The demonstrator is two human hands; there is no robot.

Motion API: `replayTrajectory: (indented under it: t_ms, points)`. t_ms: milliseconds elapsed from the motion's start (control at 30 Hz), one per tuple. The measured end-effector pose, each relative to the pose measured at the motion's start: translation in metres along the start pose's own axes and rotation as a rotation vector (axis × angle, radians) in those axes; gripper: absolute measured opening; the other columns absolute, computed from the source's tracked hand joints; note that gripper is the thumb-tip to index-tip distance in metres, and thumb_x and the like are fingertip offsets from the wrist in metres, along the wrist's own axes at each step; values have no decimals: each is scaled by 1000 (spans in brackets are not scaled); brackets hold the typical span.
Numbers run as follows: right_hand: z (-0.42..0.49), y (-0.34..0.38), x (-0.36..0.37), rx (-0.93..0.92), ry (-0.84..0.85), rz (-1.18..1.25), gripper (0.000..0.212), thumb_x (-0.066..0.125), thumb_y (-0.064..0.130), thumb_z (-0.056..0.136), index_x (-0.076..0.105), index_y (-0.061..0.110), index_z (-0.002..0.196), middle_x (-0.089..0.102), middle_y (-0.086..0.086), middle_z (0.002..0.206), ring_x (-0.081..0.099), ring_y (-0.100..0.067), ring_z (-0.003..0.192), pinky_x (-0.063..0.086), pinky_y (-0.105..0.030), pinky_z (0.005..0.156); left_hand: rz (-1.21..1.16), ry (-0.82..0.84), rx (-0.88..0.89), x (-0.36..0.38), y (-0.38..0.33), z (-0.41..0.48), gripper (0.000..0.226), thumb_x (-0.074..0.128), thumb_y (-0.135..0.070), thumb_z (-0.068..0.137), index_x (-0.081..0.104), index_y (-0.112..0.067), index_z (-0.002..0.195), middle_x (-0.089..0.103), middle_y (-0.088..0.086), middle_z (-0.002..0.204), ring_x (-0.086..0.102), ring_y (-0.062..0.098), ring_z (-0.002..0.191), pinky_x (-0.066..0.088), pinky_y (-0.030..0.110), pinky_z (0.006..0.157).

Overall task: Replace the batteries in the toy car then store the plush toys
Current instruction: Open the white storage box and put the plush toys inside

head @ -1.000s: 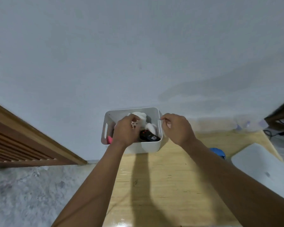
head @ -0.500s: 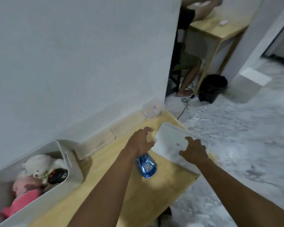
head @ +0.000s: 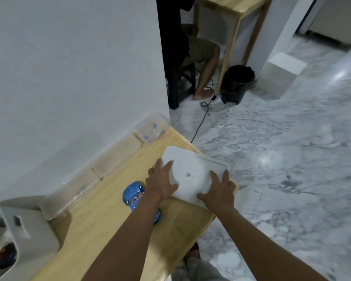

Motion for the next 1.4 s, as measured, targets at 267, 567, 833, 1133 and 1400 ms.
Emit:
replayTrajectory:
  t_ms: [267,567,833,1133,1400]
  points:
    - [-4,8,-4,-17,21,-28,95,71,61,77,19,41,154,4,5,167,12,-43,145,37,-55,111,-7,-64,-2,1,-7,-4,87,74,-45,85,27,-46,158,9,-14,170,16,35,145,34,52,111]
    - [-40,84,-37,-298,-146,-173,89,61,74,72,28,42,148,15,7,163,16,-47,144,33,-57,112,-89,-349,-43,-65,24,-61,85,66,-65,79,33,-47,155,18,-17,168,26,33,143,33,48,110]
    - [-144,227,-6,-712,-186,-182,86,65,72,71,38,43,147,22,9,162,24,-42,141,32,-52,110,-111,-646,-311,-148,140,-203,92,57,-72,68,40,-40,152,27,-10,165,36,30,143,32,46,111]
    - [-277,349,115,-1012,78,-305,86,60,75,71,34,48,148,16,14,164,12,-38,148,23,-51,116,-205,-753,-679,-158,290,-364,74,71,-60,77,47,-40,144,33,-10,158,37,39,139,40,52,103]
    - [-304,396,179,-1032,167,-393,84,64,71,71,37,48,147,16,15,164,15,-35,148,23,-48,115,-323,-668,-742,-150,355,-394,72,73,-53,85,44,-34,148,31,-8,158,31,38,132,36,41,93]
Point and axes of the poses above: each hand's wrist, its own z-axis towards the middle knuckle, its own x-axis out of the palm, y = z × x, the point moved 4 cm from there along z, towards the middle knuckle
